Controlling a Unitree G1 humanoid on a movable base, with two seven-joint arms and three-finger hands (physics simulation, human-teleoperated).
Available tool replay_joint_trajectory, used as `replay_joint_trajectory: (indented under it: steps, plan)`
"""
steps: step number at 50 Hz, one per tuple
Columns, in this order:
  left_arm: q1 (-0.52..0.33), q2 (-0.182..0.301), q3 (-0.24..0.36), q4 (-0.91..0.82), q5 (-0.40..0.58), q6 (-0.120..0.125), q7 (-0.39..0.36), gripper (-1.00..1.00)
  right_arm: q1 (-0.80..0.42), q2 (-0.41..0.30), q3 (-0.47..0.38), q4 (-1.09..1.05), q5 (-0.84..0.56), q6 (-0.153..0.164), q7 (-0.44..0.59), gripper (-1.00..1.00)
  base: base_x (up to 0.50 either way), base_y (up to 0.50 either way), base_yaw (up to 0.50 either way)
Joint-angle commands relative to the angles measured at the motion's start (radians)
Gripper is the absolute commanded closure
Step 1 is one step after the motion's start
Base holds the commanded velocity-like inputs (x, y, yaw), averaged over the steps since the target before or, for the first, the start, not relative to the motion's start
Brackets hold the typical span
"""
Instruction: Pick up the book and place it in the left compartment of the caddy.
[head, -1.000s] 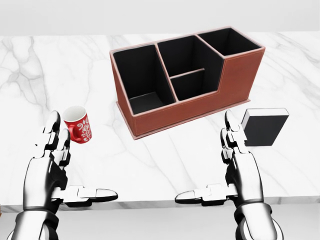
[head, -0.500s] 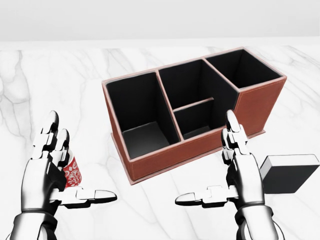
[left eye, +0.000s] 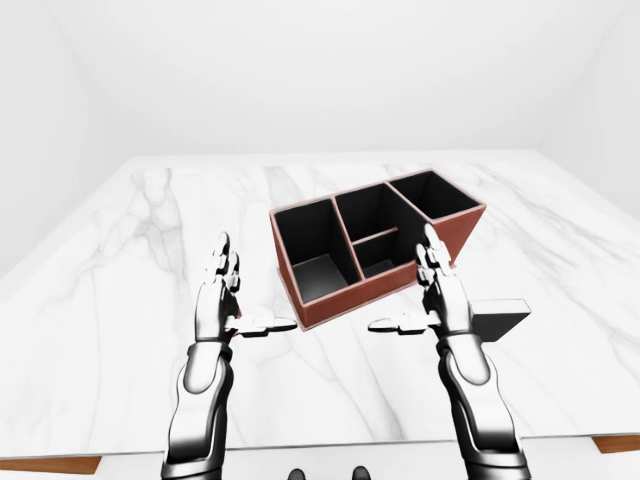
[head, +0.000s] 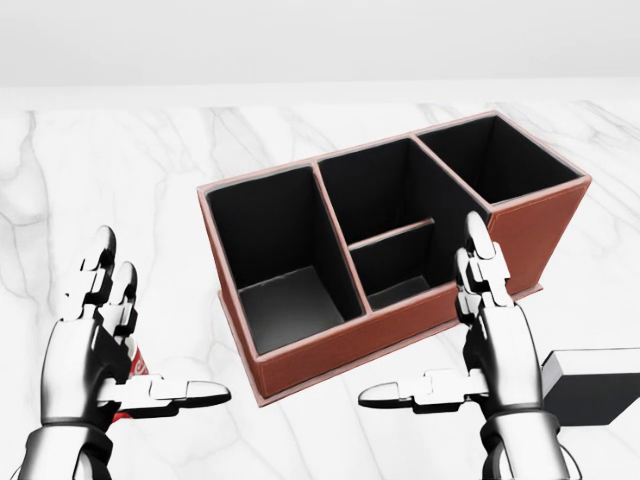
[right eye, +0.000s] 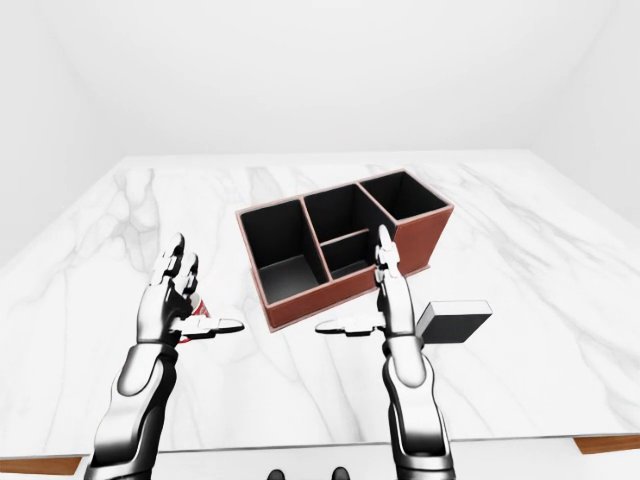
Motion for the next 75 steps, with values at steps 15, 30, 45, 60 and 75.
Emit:
replay_joint_trajectory:
  steps: [15,30,45,60,75]
  plan:
    - [0.009,0.002,0.014,-0.030,-0.014,0.000,0.002,-1.00,-0.029,-0.077,-0.133,-0.205,-0.093,0.000,0.150,-1.00,0.00,0.00,0.00]
    - [0.045,-0.002,0.017,-0.105,-0.016,0.000,-0.013,-1.00,-0.047,-0.158,-0.240,-0.153,-0.214,0.000,0.290,-1.00,0.00,0.00,0.00]
    - [0.035,0.001,0.031,-0.104,-0.028,0.000,-0.012,-1.00,-0.041,-0.218,-0.308,-0.173,-0.400,0.000,0.456,-1.00,0.00,0.00,0.00]
    - [0.039,0.001,0.031,-0.101,-0.028,0.000,-0.012,-1.00,-0.001,-0.246,-0.343,-0.172,-0.666,0.000,0.661,-1.00,0.00,0.00,0.00]
    - [0.033,0.001,0.031,-0.090,-0.027,0.000,-0.009,-1.00,-0.063,-0.296,-0.349,-0.106,-0.912,0.000,0.661,-1.00,0.00,0.00,0.00]
